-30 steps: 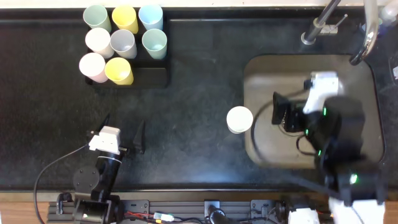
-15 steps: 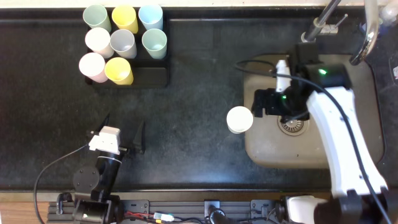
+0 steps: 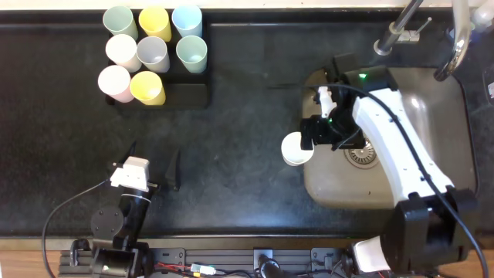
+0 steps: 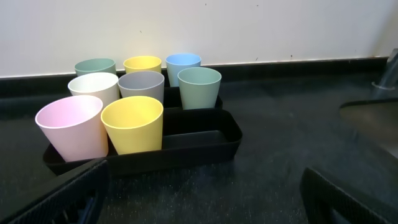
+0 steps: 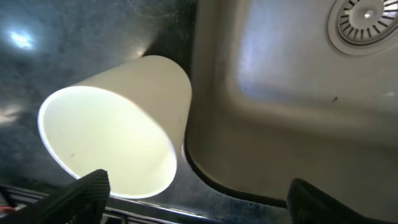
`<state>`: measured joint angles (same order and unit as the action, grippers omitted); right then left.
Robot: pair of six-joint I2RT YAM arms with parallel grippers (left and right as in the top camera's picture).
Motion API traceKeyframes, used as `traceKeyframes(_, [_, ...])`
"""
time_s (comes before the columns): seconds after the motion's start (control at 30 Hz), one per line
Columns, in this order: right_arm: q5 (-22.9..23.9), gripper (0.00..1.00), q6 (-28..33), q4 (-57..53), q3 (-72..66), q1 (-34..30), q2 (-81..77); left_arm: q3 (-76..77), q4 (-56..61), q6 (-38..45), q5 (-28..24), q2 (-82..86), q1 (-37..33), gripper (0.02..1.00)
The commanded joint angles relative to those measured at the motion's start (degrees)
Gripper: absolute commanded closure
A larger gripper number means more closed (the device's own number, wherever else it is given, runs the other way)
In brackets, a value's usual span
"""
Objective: Store Cups
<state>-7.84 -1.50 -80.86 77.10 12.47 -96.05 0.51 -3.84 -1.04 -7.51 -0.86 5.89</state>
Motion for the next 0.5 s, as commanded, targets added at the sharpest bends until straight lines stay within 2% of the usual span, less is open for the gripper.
traceKeyframes(0.03, [1.8,0.174,-0.2,0.3,1.7,1.3,-2.0,-0.1,-0.2,1.2,0.0,0.4,-0.2,0.018])
traceKeyframes(0.13, [1.9,0.253,-0.2,0.4,1.7,2.4,-3.2,-0.1,-0.2,1.2,0.0,0.4,-0.2,0.018])
traceKeyframes(0.3, [1.9,0.496,-0.2,1.2,1.7,3.3,-3.6,-0.1,-0.2,1.2,0.0,0.4,-0.2,0.018])
traceKeyframes(0.5, [1.9,0.702,0.1,2.1,1.6,4.1,-3.6,-0.1,-0.2,1.2,0.0,0.4,-0.2,0.02])
